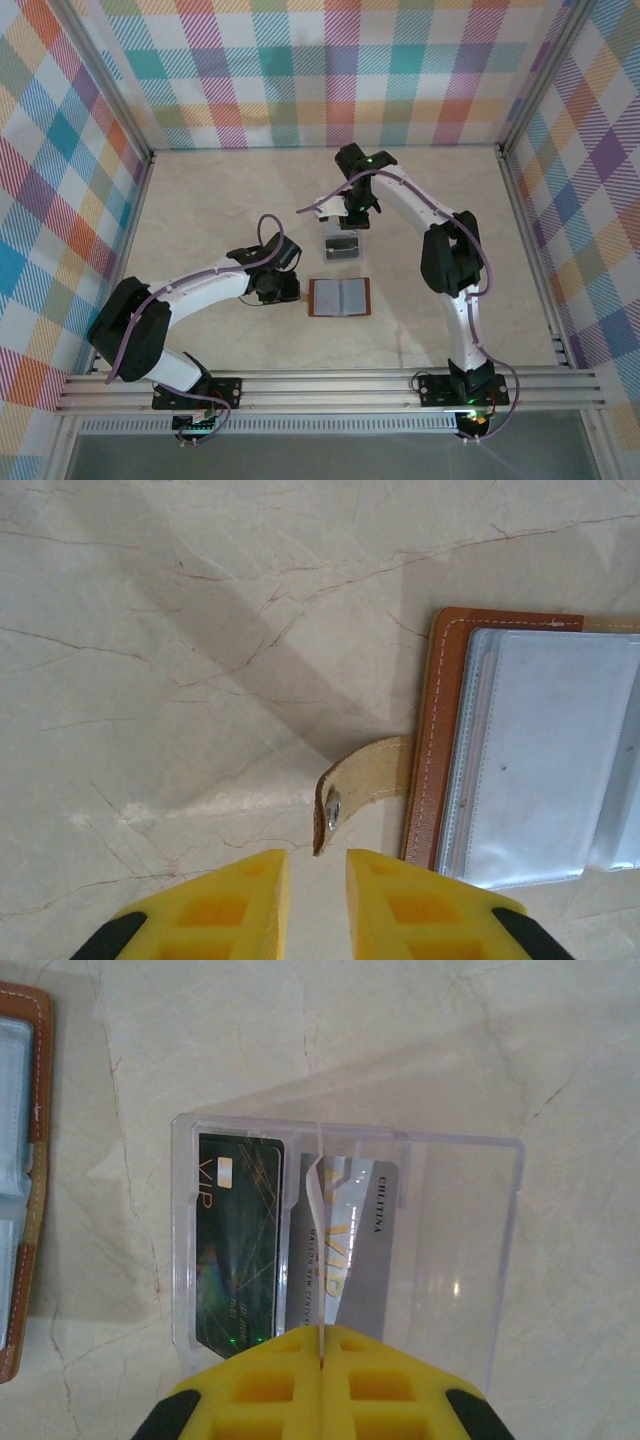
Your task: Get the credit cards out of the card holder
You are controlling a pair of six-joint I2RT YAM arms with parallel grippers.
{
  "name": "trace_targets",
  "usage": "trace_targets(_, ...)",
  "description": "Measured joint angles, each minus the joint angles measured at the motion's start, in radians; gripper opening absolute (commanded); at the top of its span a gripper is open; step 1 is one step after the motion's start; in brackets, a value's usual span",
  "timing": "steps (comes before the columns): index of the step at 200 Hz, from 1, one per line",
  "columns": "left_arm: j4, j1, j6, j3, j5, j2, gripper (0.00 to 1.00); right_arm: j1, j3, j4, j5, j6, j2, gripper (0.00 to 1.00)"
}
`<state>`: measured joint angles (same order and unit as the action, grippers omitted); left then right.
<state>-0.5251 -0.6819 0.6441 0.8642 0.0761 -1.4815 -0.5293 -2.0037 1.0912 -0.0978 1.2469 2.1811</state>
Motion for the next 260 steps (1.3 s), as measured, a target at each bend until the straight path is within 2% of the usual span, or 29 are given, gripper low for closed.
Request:
trace_targets(151, 0.003, 0.000, 0.015, -0.003, 0.002, 0.000, 0.23, 0.005, 0.014, 0.019, -0.004, -0.019, 0.031, 0.06)
trace_targets(196, 0.003, 0.003, 0.018, -0.006, 0.004, 0.000, 0.23, 0.005, 0.014, 0.015, 0.004, -0.035, 0.039, 0.20)
trace_targets(260, 0.003, 0.004, 0.018, -0.006, 0.004, 0.000, 0.23, 0.006, 0.014, -0.031, 0.017, -0.058, 0.039, 0.24)
